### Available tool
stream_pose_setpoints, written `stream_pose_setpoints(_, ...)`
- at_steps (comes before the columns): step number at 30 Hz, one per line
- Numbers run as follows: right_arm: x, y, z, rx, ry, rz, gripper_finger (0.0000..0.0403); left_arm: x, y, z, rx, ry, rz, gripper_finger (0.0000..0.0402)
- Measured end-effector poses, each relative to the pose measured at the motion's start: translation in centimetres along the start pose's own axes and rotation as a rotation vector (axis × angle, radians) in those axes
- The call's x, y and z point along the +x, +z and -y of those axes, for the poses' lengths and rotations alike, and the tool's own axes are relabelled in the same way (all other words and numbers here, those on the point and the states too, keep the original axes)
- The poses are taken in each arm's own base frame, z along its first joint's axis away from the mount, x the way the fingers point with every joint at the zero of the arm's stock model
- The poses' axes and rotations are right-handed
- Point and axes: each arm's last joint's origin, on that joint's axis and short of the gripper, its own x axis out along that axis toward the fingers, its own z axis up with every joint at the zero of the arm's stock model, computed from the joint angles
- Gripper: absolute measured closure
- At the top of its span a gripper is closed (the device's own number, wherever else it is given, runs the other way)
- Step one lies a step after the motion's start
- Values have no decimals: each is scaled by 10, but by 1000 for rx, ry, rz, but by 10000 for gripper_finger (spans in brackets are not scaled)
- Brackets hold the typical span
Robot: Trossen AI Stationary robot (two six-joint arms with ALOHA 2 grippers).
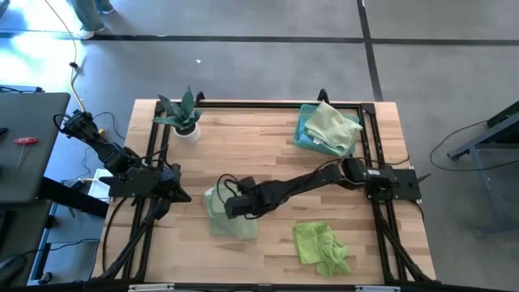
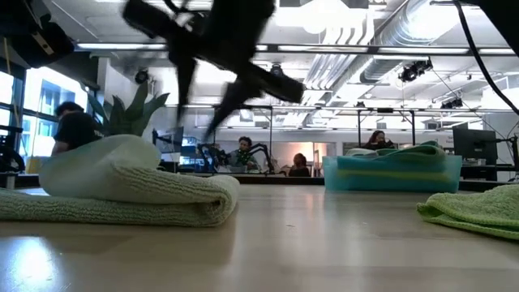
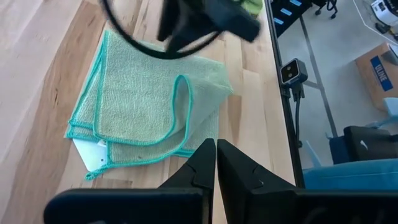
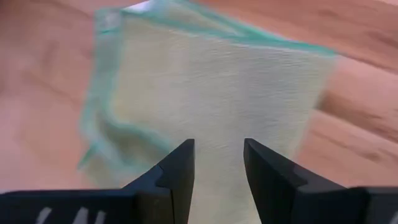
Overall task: Fold microfiber towels
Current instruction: Fold the green microfiber cloth
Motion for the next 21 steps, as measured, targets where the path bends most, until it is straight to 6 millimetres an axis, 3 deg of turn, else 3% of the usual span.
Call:
stream_pose_setpoints(3,6,-1,1,29,-6,-9,275,0,0,0,-1,0,0,394)
stream_pose_setpoints(8,18,-9,-15,-6,147,-54,275,0,0,0,-1,3,-3,394)
stream_pose_setpoints(16,9,-7,-37,-234,429,-91,275,0,0,0,6,4,-4,394)
stream_pose_setpoints(21,4,1,-31,-194,309,-79,275,0,0,0,3,5,-5,394)
